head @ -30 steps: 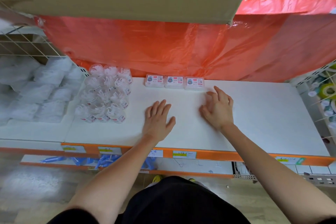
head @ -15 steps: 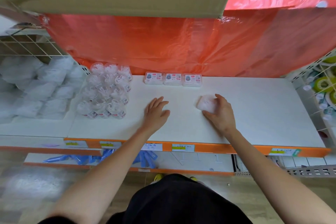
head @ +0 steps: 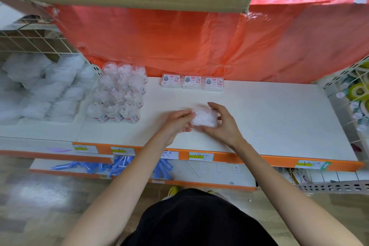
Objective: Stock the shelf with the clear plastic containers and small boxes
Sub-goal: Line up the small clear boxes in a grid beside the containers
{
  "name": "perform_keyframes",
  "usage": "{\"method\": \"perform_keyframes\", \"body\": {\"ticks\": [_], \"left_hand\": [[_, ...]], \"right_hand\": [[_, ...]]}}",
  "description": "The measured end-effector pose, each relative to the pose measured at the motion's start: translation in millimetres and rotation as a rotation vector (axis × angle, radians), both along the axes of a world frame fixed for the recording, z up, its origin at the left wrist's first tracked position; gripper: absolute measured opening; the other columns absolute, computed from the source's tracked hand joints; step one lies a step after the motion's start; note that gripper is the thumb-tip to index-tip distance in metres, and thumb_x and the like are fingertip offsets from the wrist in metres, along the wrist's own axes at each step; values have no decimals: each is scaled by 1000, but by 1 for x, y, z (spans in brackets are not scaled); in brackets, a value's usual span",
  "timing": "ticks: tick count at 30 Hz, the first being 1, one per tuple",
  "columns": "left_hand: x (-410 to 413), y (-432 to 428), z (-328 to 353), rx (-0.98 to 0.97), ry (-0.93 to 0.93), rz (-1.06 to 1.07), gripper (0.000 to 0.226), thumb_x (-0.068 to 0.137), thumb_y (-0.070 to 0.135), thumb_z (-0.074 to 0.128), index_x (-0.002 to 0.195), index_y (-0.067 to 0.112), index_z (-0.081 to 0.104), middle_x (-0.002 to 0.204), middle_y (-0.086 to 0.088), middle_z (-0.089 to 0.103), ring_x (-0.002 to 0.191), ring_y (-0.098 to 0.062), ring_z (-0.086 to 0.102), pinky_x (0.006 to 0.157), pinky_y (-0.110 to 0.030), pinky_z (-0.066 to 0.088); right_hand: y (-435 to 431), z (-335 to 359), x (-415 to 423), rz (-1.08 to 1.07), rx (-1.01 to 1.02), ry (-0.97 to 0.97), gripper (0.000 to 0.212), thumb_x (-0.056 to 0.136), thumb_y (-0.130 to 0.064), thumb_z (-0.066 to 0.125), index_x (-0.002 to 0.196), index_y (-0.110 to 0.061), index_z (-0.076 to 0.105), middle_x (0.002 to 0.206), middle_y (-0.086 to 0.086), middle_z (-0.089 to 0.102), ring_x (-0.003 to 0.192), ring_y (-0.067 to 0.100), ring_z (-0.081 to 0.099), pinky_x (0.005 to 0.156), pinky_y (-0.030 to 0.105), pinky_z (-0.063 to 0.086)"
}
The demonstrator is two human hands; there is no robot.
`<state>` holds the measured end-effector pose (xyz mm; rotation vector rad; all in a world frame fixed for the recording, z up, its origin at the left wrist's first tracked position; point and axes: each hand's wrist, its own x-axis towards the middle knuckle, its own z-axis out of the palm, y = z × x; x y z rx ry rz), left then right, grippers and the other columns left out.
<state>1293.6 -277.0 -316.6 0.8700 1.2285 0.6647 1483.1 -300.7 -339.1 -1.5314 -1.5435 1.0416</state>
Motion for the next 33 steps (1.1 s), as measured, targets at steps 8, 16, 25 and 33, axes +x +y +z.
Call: {"method": "perform_keyframes", "body": {"ticks": [8, 16, 25, 33], "left_hand": [[-7, -6, 6, 63, -29, 26, 18, 95, 9, 60, 113, 12, 62, 100, -8, 68, 85, -20, 65, 74, -25, 54], [-10, -2, 11, -156, -97, 70, 38, 99, 50, 46, 112, 19, 63, 115, -7, 67, 100, -27, 69, 84, -40, 56], [-9, -3, 10, -110, -178, 145, 19, 93, 3, 60, 110, 12, 62, 116, -11, 65, 91, -23, 68, 72, -31, 58], [-7, -11, 6, 58, -97, 77, 36, 91, -3, 58, 122, 16, 62, 123, -6, 65, 102, -19, 66, 79, -27, 55]], "right_hand": [[-1, 6, 6, -205, -272, 501, 29, 93, -13, 67, 121, -9, 65, 99, 5, 70, 93, 15, 62, 87, 29, 49], [-5, 7, 10, -118, -119, 511, 33, 79, 5, 74, 106, -15, 71, 107, 9, 72, 100, 19, 66, 96, 32, 51], [-13, 10, 6, -31, -101, 392, 45, 84, 17, 59, 107, -20, 72, 125, 6, 64, 116, 4, 59, 96, 20, 48], [-6, 21, 0, -194, -409, 550, 25, 97, -16, 61, 122, -13, 60, 99, 11, 73, 78, 14, 68, 63, 21, 53]]}}
